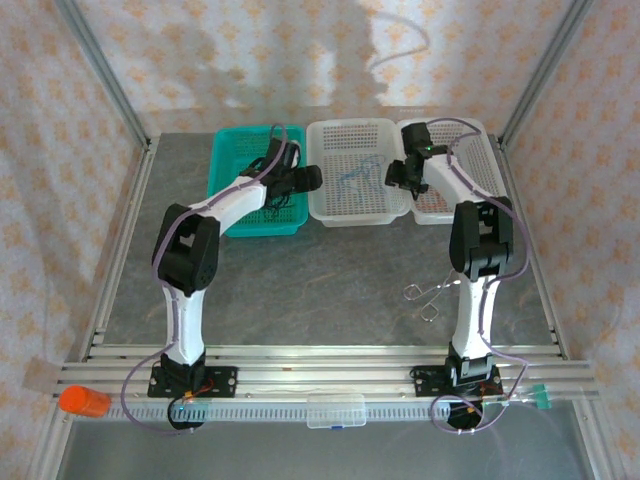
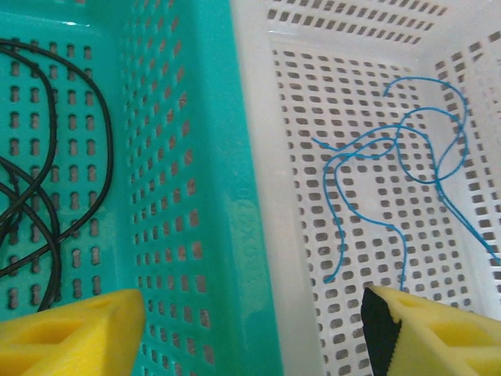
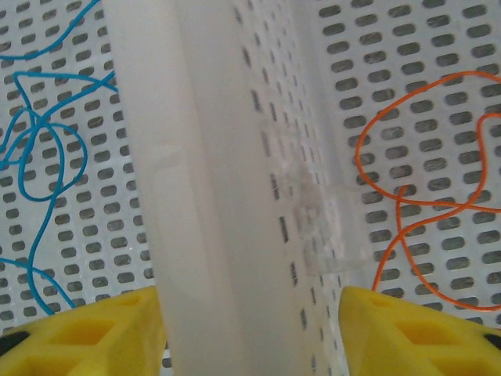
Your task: Untangle the cables
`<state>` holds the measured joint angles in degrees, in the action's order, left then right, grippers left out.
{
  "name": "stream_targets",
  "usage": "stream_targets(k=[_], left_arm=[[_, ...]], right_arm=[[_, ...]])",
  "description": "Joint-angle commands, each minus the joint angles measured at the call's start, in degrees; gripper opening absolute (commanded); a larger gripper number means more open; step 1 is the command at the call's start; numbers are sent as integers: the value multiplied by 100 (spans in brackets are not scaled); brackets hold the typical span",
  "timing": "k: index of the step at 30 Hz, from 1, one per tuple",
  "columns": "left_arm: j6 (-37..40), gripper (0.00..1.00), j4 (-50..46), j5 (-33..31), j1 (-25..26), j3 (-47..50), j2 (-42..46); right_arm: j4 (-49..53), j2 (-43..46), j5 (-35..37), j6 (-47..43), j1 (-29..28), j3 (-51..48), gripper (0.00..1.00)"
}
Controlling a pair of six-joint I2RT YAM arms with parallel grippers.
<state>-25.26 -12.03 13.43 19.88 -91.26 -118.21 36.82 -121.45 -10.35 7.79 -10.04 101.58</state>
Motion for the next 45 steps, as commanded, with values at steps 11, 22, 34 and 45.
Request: stream_targets(k=[11,22,34,45], left_arm=[[348,52,-836,-983,-35,-492,-298],[402,50,-678,-643,-107,-472,-134],[630,88,647,-984,-133,1515,2344],[689,99,2520,-3450,-154,4814,5078]], right_arm=[[182,232,-468,-12,-291,1,51],[82,468,-215,109,-434,14,63],[-1548,2515,492,219,-435,-1701,89],[-4370,4962,1879,511,-430,-5183,100]])
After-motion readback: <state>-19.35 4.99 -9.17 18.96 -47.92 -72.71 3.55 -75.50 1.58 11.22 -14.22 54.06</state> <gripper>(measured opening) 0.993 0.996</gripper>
